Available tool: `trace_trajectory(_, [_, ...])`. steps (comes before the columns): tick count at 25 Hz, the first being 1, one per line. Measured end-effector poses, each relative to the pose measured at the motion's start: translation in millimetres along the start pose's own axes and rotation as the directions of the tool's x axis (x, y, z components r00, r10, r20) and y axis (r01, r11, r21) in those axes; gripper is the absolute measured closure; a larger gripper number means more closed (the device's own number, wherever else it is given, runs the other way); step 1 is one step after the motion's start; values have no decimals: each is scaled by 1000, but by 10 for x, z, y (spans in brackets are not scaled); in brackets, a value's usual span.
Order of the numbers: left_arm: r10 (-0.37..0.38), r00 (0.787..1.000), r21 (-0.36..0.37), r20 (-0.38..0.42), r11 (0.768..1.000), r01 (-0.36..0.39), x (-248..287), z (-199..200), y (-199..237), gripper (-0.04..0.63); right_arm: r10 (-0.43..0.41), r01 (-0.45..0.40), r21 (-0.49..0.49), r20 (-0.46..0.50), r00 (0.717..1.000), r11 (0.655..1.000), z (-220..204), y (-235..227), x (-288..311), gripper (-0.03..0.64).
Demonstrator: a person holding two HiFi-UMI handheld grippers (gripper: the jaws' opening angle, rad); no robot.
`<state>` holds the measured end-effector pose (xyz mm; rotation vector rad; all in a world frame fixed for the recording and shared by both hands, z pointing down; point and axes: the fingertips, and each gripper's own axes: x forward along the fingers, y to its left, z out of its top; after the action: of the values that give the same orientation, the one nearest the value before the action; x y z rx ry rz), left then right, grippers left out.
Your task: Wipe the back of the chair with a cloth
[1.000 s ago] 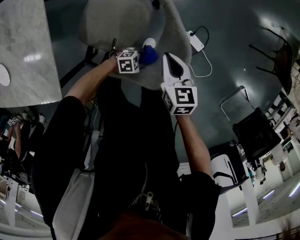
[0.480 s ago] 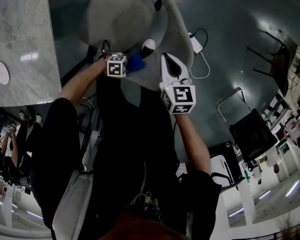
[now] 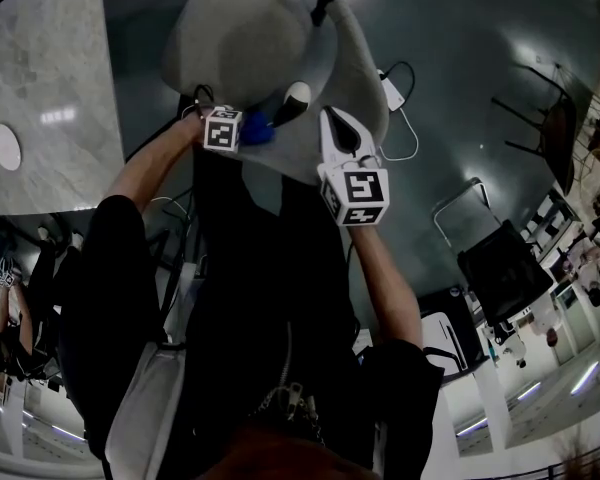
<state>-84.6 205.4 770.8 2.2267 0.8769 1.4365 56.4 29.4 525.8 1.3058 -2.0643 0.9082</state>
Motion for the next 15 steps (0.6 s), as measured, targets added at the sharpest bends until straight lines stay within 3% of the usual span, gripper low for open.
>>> trace_trajectory(4, [18, 998, -41, 54, 999, -16, -44, 117, 84, 477, -6, 6, 3, 5, 1000, 1000, 4, -2, -14, 614])
trace_trajectory(8, [121, 978, -152, 167, 984, -95, -201, 362, 424, 476, -6, 6, 2, 9, 1000, 1000, 7, -33, -58, 614])
trace_trajectory(12, [261, 920, -259, 292, 948, -186, -507, 712, 898, 476, -13, 13, 8, 21, 1000, 1000, 35, -90, -107, 614])
trace_trajectory(15, [381, 858, -293, 344, 912, -287, -738, 940, 1276, 476, -20, 20, 23, 29, 999, 1000, 48, -147, -120, 614])
